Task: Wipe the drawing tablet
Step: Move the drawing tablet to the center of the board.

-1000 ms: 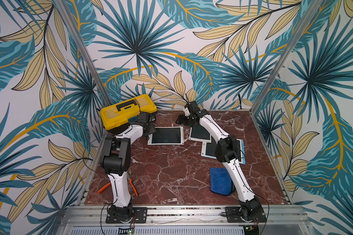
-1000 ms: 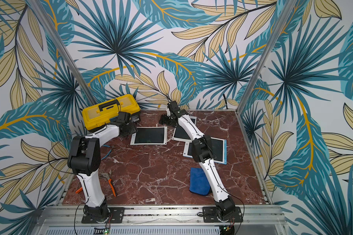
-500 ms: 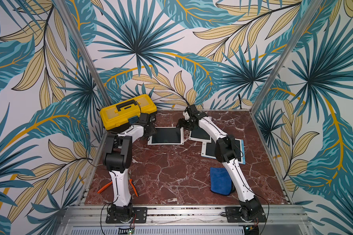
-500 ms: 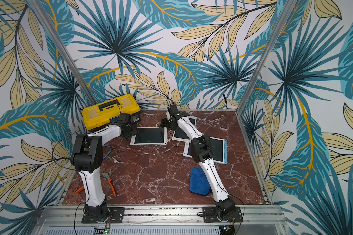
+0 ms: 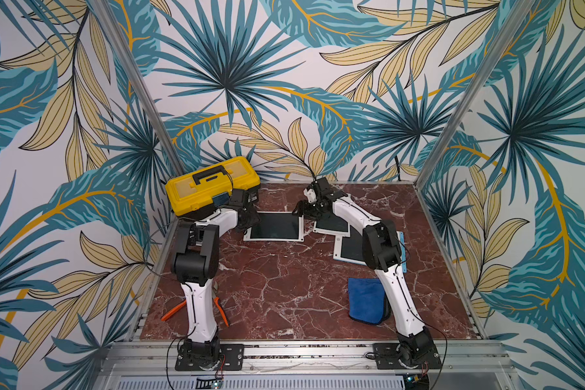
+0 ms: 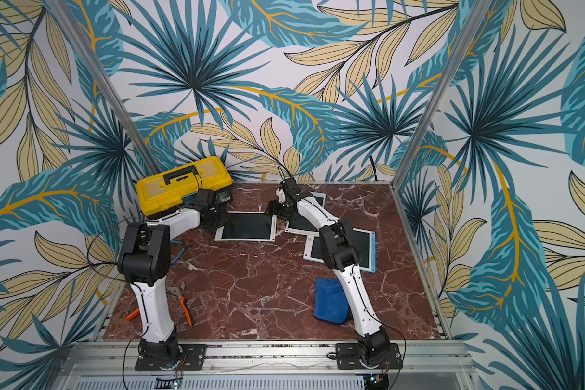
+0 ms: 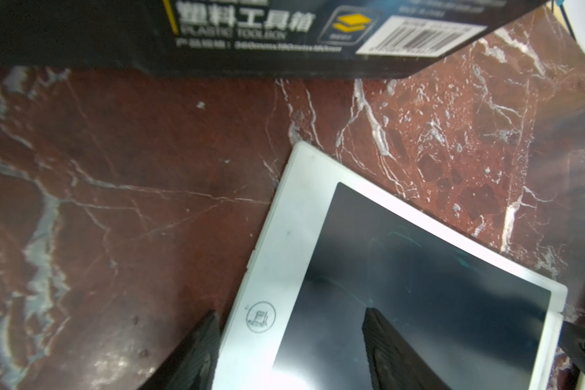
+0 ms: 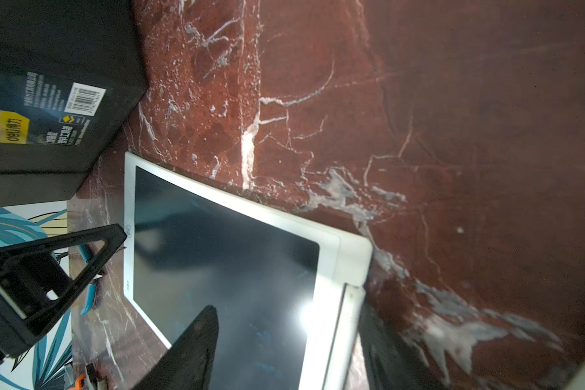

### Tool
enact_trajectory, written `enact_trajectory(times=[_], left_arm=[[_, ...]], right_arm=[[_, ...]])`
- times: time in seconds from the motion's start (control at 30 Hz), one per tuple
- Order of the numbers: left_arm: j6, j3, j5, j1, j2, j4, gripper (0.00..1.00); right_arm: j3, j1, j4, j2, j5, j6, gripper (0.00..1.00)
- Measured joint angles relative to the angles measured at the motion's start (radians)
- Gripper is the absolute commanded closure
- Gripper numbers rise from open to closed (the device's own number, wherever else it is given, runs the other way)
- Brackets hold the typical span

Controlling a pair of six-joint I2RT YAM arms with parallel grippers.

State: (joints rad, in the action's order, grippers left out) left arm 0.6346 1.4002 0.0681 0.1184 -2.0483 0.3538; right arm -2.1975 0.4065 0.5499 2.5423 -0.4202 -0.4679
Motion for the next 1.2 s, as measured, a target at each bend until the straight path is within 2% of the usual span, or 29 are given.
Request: enact_trajectory(times=[0.4,0.67,0.87,1.03,1.2], left_arm=[[0.006,-0.231,0.031,0.055,0.183,-0.006,0.32],[0.040,-0.416,0.079,0.151,0.396,-0.005,0.32],[0.058,-0.522,0.069,0.217,0.520,0.004,0.31],[0.050,-0.504,0.024,0.207,0.512,0.007,0.31],[0.045,-0.370,0.017,0.120,0.361,0.001,0.31]], right_arm=[[0.322,0.009,-0.046,-0.192,-0.021,-0.002,0.33],[0.685,0.106,-0.095,-0.421,-0.005,0.001,0.33],[0.922,0.149,-0.143,-0.586,0.035,-0.026,0.33],[0.975,0.146,-0.165,-0.639,0.087,-0.048,0.32],[0.891,0.145,-0.157,-0.602,0.117,-0.051,0.32]])
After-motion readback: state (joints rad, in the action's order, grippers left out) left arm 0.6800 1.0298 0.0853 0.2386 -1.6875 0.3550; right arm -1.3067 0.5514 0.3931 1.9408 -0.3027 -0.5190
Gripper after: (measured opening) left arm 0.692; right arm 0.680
